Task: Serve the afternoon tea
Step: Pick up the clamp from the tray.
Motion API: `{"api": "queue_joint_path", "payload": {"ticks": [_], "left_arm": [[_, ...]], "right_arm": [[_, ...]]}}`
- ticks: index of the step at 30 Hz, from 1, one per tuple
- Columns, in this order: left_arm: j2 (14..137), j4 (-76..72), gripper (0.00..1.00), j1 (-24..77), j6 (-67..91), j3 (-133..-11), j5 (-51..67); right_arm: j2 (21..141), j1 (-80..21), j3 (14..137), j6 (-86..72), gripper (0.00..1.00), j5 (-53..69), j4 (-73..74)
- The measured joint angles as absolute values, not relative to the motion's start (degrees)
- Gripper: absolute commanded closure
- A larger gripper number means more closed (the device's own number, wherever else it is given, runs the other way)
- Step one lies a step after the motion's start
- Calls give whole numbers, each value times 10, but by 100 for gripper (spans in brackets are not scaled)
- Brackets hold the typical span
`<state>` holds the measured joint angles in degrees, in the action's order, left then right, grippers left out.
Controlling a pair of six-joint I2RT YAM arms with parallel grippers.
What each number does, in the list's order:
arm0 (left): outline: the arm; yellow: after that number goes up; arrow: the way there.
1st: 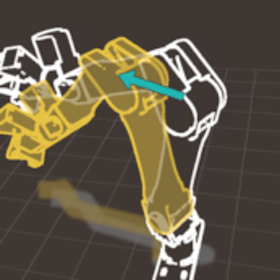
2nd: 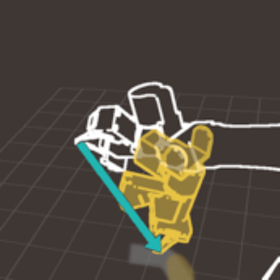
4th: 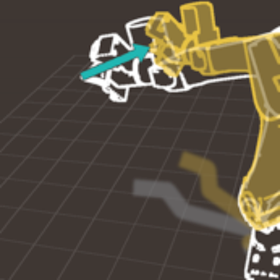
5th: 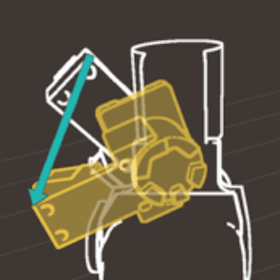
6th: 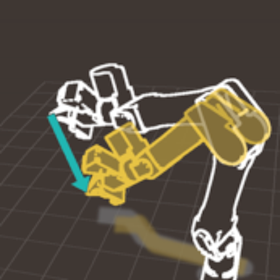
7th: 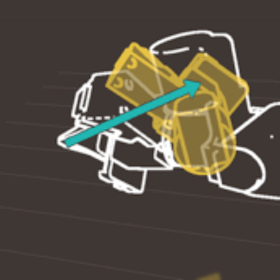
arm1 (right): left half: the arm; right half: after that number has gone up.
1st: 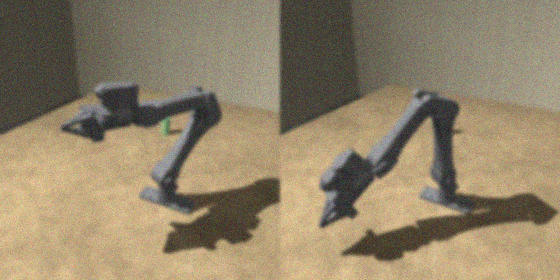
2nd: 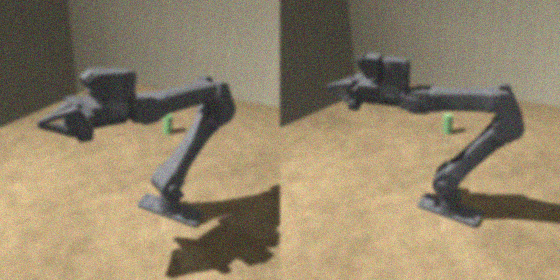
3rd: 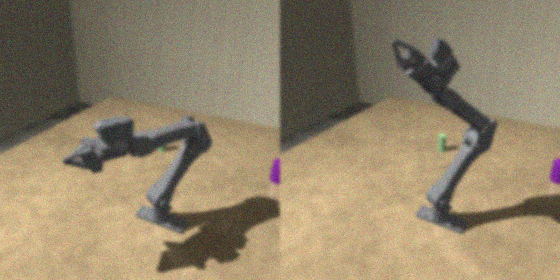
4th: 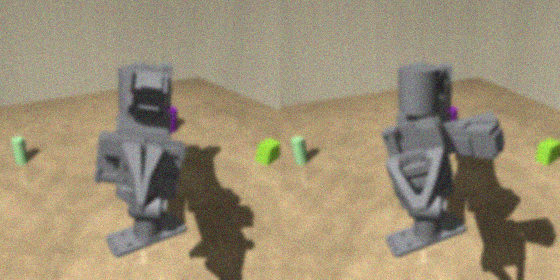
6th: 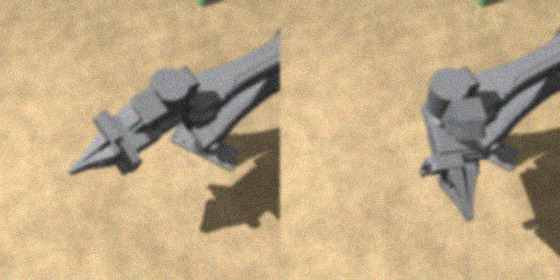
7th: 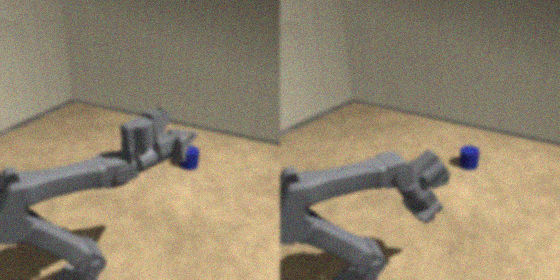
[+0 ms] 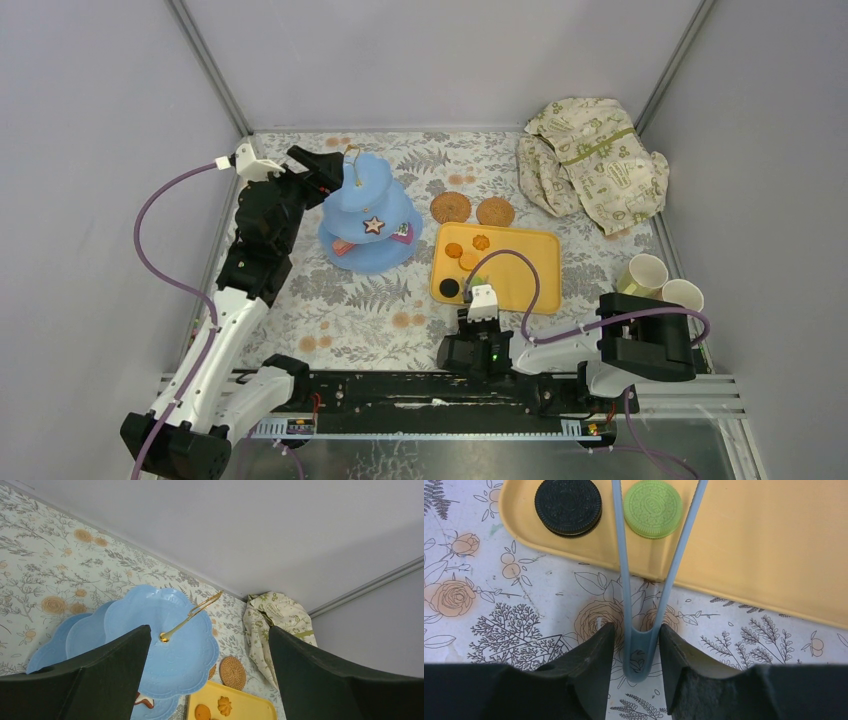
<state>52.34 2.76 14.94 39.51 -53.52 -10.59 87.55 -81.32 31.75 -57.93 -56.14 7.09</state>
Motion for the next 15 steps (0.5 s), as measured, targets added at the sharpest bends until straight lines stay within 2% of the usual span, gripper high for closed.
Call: {"api": "queue_joint_path", "payload": {"ticks": [9, 15], "left_arm": [[523, 25, 6, 149, 395, -533, -106], [523, 25, 6, 149, 396, -533, -106]], "right_arm": [[846, -813, 320, -600, 72, -545, 138], [780, -803, 356, -576, 72, -517, 202]]}}
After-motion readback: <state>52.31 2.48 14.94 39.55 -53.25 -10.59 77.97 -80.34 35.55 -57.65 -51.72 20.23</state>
